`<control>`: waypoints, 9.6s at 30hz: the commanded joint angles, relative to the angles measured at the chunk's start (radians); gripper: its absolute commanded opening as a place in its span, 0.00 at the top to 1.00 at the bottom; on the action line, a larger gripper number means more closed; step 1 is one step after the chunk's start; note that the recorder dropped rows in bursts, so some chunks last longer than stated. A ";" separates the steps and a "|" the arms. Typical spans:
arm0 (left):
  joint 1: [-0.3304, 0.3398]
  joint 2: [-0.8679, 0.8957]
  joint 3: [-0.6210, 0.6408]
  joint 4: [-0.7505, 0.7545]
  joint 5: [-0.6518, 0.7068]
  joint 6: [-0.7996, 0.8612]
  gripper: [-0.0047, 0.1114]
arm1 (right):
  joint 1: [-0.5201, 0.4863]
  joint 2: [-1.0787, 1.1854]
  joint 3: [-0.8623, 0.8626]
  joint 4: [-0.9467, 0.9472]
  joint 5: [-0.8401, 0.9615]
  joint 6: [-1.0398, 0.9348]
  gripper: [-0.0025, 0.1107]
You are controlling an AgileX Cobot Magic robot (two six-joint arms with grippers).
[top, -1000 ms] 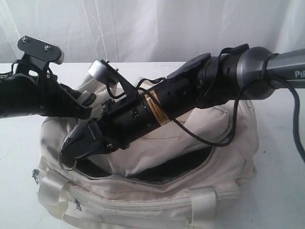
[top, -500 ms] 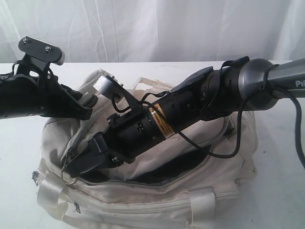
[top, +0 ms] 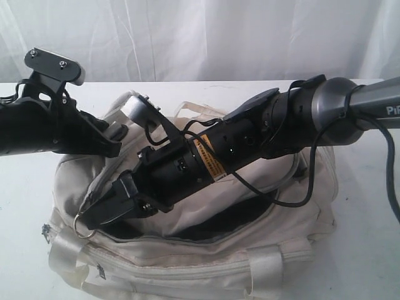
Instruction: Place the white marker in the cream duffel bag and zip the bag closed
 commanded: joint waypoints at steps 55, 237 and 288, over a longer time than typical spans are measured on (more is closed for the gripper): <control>0.002 -0.216 0.128 -0.067 0.277 -0.004 0.52 | 0.008 -0.006 0.008 -0.001 -0.004 -0.053 0.96; 0.002 -0.337 0.039 0.529 0.771 0.367 0.51 | -0.251 -0.333 0.312 -0.059 -0.110 -0.028 0.98; -0.006 -0.228 0.039 0.519 0.684 0.422 0.96 | -0.251 -0.333 0.318 -0.059 -0.110 -0.031 0.98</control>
